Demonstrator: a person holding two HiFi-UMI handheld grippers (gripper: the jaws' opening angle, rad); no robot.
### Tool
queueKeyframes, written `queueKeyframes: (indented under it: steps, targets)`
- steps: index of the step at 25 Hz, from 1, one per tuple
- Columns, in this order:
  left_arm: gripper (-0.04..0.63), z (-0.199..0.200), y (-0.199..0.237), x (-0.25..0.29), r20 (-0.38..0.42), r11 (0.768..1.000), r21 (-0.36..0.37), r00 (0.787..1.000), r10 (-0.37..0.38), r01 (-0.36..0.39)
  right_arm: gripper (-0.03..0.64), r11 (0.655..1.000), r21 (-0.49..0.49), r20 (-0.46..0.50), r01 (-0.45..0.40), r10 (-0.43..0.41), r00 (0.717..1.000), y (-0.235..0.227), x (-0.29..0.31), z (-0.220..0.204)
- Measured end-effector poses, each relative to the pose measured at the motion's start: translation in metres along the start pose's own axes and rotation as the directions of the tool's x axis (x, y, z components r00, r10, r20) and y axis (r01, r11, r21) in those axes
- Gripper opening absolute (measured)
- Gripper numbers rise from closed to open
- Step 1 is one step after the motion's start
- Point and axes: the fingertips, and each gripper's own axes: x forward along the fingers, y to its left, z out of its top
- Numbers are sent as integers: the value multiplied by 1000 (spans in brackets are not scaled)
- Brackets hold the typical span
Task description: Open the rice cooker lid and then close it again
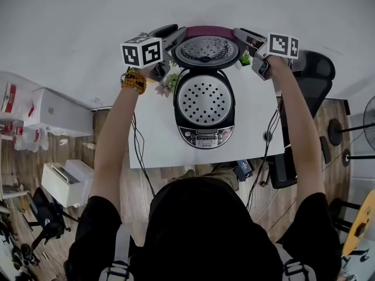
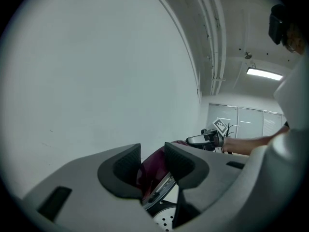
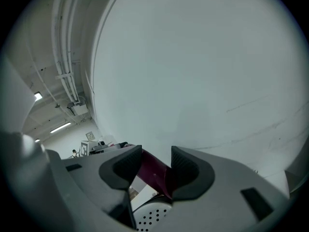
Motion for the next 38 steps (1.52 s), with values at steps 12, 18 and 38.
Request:
queueKeyframes:
  steps: [12, 18, 38]
  targets:
    - [144, -3, -2, -2, 7, 1000, -20, 1000, -10, 10, 175, 995, -99, -6, 0, -1, 1000, 7, -1, -2]
    - [146, -4, -3, -5, 4, 999, -26, 1000, -30, 30, 176, 996, -91, -5, -6, 6, 1000, 9, -2, -4]
    - [156, -11, -19, -19, 29, 999, -38, 999, -33, 34, 190, 997, -73, 24, -14, 16, 1000, 21, -15, -17]
